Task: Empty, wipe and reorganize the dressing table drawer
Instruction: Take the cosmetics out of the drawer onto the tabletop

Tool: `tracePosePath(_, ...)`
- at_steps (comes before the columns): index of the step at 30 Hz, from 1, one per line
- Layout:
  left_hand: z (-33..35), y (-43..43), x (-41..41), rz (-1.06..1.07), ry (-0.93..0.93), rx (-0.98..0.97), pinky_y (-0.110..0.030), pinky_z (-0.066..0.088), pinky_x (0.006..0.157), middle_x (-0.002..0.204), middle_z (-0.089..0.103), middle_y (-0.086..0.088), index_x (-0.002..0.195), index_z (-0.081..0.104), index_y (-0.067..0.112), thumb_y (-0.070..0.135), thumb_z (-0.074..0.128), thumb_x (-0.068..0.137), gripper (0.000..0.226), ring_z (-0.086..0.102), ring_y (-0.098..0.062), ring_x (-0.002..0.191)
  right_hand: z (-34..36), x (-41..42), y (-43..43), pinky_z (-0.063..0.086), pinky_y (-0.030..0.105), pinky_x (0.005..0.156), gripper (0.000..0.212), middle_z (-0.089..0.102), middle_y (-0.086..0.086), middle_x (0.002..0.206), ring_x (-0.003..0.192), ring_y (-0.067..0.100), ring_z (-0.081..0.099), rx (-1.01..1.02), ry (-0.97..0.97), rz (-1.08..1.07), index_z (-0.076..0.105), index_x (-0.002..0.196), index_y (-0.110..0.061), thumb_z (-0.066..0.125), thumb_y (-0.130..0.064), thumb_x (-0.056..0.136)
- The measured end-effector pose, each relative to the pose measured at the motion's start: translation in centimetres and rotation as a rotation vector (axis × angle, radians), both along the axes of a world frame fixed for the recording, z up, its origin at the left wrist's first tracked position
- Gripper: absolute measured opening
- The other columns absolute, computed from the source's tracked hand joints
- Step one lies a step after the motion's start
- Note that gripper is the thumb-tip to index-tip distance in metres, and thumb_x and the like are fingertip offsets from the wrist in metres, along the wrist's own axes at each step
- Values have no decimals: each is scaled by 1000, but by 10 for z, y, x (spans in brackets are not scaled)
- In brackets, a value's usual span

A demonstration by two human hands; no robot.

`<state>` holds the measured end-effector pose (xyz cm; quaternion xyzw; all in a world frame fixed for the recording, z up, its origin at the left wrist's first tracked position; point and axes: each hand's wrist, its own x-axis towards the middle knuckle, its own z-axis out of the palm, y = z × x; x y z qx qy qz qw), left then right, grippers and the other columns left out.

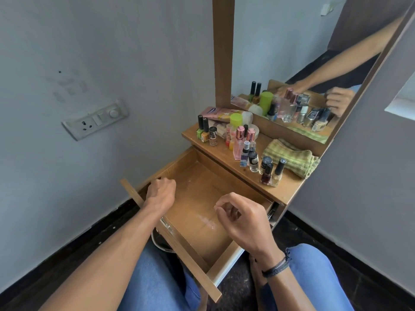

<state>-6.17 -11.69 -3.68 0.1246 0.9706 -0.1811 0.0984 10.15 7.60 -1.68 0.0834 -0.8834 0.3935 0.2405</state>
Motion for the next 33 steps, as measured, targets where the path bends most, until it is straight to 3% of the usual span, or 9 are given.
tracePosePath(3,0,-2,1,33,10,215,-34,55,73,107,72,-14,110,68,5,6,58,98,16,69,-30,98,-5,-1,-1,52,28,56,12,60,-16,74,64,7,58,19,-41,-30,65,89,-28,69,-17,90)
tracePosePath(8,13,15,-2,269,136,951,-28,50,56,96,75,-5,108,72,21,26,73,92,17,68,-18,76,-16,-5,-2,52,25,58,12,60,-17,74,68,4,59,15,-117,-71,65,89,-30,70,-20,91)
tracePosePath(11,26,38,0,295,84,1441,-39,62,75,91,76,1,97,71,24,23,76,90,8,75,-11,78,-20,-5,-4,53,25,59,10,60,-18,75,69,5,59,12,-140,-80,65,90,-30,70,-21,91)
tracePosePath(13,36,54,-2,266,75,1579,-43,62,81,89,76,2,97,71,23,21,76,90,9,75,-9,79,-23,-6,-4,54,25,59,9,61,-19,75,69,4,60,9,-151,-82,66,91,-29,70,-21,92)
tracePosePath(16,49,77,-11,199,83,1611,-45,62,80,89,75,3,92,69,29,20,77,89,12,75,-14,81,-25,-7,-4,54,23,60,8,61,-19,76,69,3,60,13,-167,-98,67,91,-29,70,-22,91)
tracePosePath(23,53,105,-20,126,211,1376,-33,54,77,111,73,-1,104,73,17,26,75,90,17,67,-22,96,-27,-11,-2,50,12,60,9,61,-20,76,68,-1,59,17,-211,-116,67,91,-30,71,-22,91)
tracePosePath(29,46,116,-23,141,287,1344,-30,50,73,110,74,-2,110,73,14,29,76,89,26,65,-18,95,-29,-13,0,43,7,59,11,59,-20,75,67,-3,56,16,-234,-132,67,89,-30,71,-20,91)
tracePosePath(33,46,124,-23,155,268,1386,-33,56,77,101,75,3,104,72,18,24,81,85,22,67,-14,89,-31,-15,1,44,7,61,11,61,-19,77,69,-2,57,10,-249,-130,66,89,-29,71,-20,91)
